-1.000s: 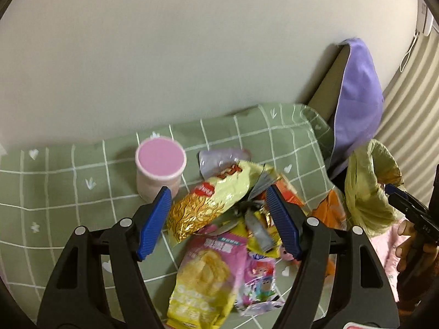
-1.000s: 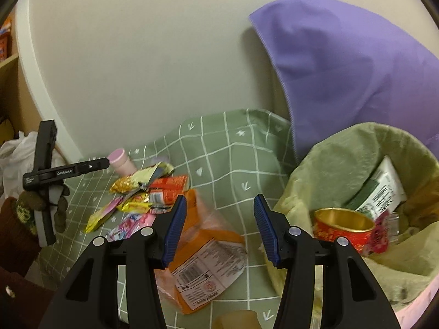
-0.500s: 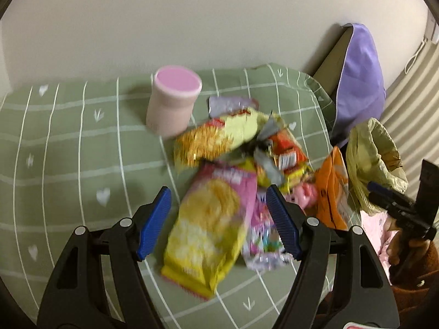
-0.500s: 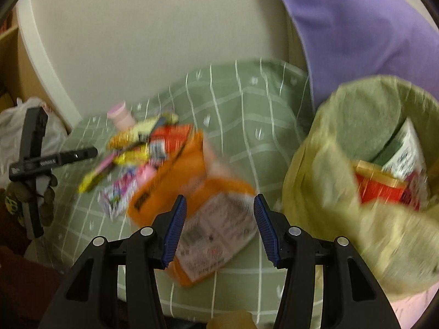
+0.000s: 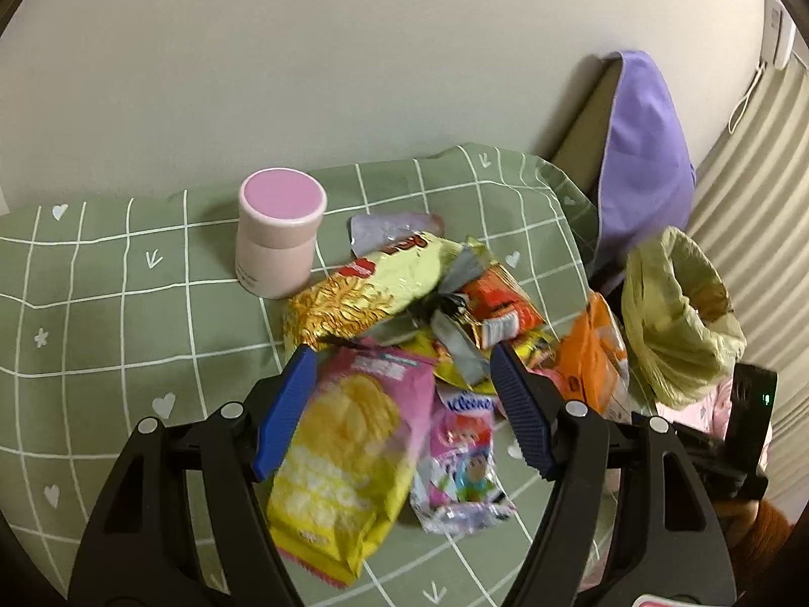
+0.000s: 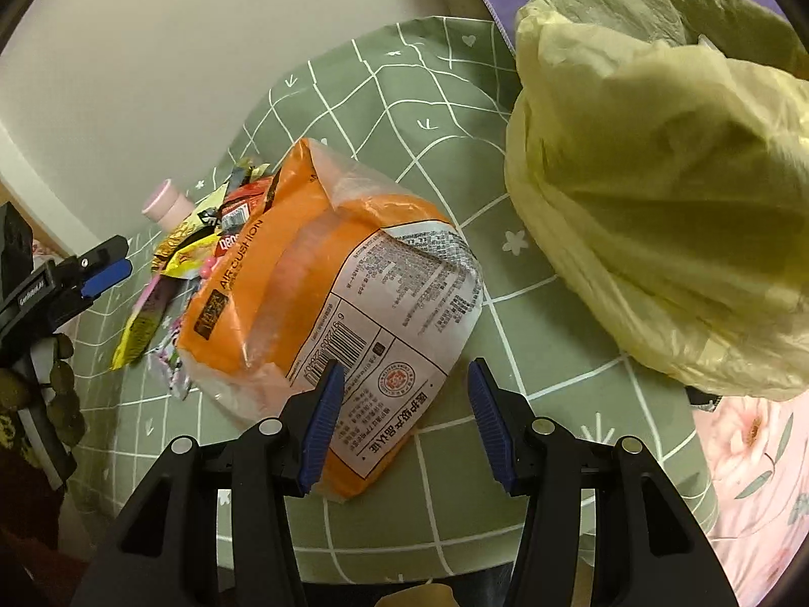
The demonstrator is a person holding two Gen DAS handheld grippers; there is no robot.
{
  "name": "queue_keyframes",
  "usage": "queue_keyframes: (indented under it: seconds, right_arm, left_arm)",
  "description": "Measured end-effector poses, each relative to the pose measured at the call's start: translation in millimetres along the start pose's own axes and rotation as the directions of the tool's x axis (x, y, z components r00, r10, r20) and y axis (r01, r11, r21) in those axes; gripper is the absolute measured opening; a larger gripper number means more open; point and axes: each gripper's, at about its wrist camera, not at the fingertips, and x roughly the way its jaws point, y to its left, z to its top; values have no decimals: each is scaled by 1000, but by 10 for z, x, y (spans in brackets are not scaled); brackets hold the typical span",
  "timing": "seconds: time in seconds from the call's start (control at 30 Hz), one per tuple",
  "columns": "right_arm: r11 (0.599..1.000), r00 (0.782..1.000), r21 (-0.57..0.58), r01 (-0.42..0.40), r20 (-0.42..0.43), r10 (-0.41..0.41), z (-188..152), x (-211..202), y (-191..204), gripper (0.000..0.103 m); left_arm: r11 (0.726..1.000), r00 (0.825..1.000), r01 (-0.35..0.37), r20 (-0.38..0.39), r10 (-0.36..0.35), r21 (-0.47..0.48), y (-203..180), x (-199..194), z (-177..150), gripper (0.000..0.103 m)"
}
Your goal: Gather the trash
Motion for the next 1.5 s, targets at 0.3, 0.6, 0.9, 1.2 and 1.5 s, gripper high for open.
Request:
queue_keyframes:
  seconds: [0.3,0.6,0.9,1.2,1.5]
  right_arm:
    - [974,988,181,-138,91,124,172,144,-201,49]
    - [985,999,-175,5,46,3,205,253,232,9]
    - [990,987,-139,-20,155,42,322,-413,142,5]
    - [983,994,-178,33,106,-14,275,-726,143,5]
    - [989,991,-91,-117,49,122,198,-378,-5,50]
  left_arm:
    - [999,999,-43,4,43,8,-128,-173,-29,68]
    - [991,991,-133,6,133,-19,-74,-509,-210,68]
    - [990,989,-136,-64,134,-28,102,-412,-349,68]
    - [994,994,-84,-74,79,-70,139,-311,-257,68]
    - [995,995,-85,-61,82,-60,90,-287,-230,68]
